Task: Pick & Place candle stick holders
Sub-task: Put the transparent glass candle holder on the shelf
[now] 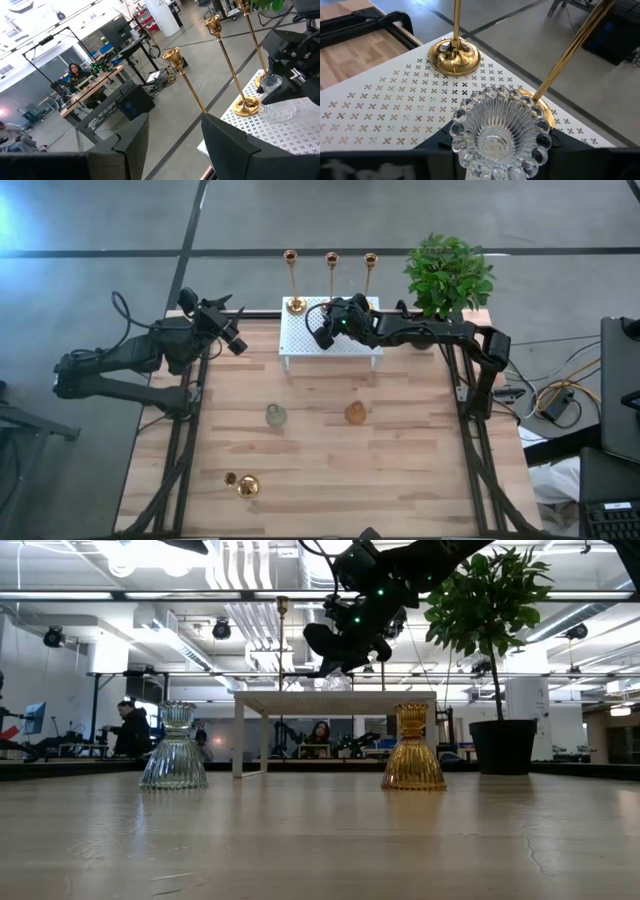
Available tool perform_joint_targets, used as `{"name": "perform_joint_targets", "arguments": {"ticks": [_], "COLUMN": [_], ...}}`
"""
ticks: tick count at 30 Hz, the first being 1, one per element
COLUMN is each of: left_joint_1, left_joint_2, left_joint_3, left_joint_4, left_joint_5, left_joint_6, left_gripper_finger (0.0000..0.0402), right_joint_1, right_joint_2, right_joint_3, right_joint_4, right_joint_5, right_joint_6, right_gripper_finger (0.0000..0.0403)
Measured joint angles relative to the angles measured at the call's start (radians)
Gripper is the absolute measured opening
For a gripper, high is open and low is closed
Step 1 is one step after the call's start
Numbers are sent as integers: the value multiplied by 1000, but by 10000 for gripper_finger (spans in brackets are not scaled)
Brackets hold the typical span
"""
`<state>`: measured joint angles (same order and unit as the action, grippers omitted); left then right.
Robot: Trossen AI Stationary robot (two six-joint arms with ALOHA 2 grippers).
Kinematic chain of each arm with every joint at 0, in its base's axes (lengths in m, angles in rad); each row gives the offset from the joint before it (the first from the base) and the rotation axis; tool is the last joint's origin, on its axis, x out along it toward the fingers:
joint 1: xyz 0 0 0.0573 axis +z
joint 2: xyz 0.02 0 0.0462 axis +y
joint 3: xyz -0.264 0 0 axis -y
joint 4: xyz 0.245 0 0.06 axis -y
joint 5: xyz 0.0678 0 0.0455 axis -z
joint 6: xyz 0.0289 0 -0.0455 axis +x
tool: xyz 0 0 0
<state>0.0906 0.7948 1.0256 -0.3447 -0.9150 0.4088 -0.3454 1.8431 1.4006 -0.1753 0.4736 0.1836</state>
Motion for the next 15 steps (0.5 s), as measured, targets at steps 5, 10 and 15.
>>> {"name": "perform_joint_targets", "arguments": {"ticks": [5,10,15], "left_joint_1": [0,0,0], "left_joint_2": [0,0,0], "left_joint_3": [0,0,0], "left_joint_4": [0,0,0], "left_joint_5": [0,0,0], "left_joint_6": [0,0,0], "left_gripper_finger": [188,188,188], "right_joint_1": [-1,-1,-1], "right_joint_2": [3,4,4], "right_joint_3": [-3,-3,-3], "right_joint_4": [-8,-7,-3], "right_joint_5": [-1,-7,-11], "right_joint_6": [20,17,11], "right_gripper_finger": [167,170,161]}}
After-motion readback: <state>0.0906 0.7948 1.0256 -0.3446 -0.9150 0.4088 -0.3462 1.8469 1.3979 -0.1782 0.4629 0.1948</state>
